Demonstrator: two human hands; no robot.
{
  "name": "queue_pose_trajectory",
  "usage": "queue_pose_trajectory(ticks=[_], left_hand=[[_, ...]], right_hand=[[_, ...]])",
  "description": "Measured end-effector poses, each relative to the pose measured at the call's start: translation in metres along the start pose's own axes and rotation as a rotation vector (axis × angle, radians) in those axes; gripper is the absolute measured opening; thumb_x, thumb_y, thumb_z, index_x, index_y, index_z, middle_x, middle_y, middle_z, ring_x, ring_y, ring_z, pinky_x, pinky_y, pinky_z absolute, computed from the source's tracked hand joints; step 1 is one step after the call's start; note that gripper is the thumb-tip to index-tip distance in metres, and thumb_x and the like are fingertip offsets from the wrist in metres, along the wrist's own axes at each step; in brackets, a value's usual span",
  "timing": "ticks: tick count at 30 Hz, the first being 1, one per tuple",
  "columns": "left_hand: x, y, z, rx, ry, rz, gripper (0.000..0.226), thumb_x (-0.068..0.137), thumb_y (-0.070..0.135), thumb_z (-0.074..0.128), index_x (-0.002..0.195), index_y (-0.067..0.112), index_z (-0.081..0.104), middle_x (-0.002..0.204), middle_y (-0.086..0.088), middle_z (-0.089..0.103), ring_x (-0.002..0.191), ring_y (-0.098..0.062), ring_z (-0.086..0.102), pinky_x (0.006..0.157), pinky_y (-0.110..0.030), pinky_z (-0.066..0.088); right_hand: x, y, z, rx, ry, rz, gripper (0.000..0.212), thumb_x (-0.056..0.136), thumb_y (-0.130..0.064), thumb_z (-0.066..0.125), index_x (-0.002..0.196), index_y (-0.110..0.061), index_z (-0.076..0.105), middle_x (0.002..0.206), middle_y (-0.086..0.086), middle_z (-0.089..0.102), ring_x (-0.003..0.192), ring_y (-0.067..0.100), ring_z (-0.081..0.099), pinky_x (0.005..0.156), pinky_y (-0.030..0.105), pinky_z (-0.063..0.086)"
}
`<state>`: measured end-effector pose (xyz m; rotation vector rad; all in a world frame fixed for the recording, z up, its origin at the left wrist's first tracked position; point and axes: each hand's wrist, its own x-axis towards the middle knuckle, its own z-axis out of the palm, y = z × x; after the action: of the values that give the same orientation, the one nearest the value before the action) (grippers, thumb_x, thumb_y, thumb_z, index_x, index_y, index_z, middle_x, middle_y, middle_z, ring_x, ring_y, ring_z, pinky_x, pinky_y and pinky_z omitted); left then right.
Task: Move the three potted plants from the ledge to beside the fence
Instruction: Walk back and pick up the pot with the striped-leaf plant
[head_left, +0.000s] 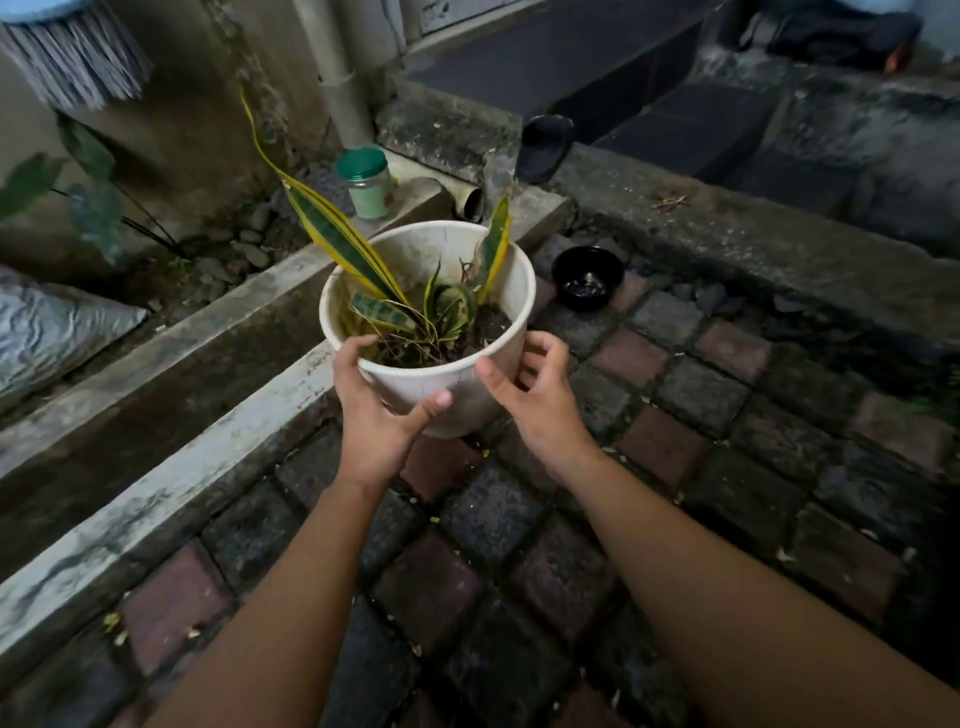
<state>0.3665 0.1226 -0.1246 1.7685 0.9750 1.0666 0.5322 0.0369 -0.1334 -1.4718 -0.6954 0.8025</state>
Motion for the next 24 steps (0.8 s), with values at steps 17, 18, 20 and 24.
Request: queue_pose_trajectory(ticks=[17,18,20,24], left_hand=[[0.01,-0.035,0.008,-0.104,-0.14,-0.236,0.153,0.052,0.012,0.103,0.163,0.015,-0.003,0.154,0.007,0.041,0.139,-0.01,0.048,0.116,-0.027,0.048],[0.011,-0.037,0.007,-0.108,-0.14,-0.247,0.152,0.051,0.01,0.103,0.161,0.015,0.0,0.156,0.002,0.041,0.142,-0.015,0.047,0.119,-0.037,0.047],[0.013,-0.039,0.005,-0.094,-0.141,-0.248,0.144,0.052,0.011,0.099,0.159,0.014,0.003,0.158,-0.006,0.041,0.146,-0.022,0.047,0.121,-0.049,0.044],[0.016,-0.042,0.0,-0.052,-0.158,-0.234,0.133,0.049,0.011,0.101,0.155,0.008,0.021,0.154,-0.008,0.048,0.142,-0.024,0.051,0.12,-0.054,0.044]], right_hand=[[0.04,0.025,-0.024,0.117,-0.291,0.109,0.121,0.064,-0.032,0.096,0.162,-0.025,0.025,0.155,0.007,0.05,0.14,0.021,0.052,0.116,0.048,0.048],[0.041,0.025,-0.024,0.1,-0.3,0.113,0.119,0.07,-0.026,0.095,0.163,-0.025,0.021,0.156,0.008,0.049,0.142,0.022,0.05,0.117,0.048,0.046],[0.038,0.027,-0.02,0.074,-0.301,0.113,0.115,0.08,-0.016,0.09,0.165,-0.024,0.012,0.161,0.008,0.041,0.146,0.022,0.044,0.12,0.045,0.043],[0.031,0.032,-0.012,0.124,-0.243,0.101,0.11,0.082,-0.009,0.086,0.163,-0.018,0.012,0.159,0.006,0.04,0.147,0.024,0.043,0.116,0.041,0.047]])
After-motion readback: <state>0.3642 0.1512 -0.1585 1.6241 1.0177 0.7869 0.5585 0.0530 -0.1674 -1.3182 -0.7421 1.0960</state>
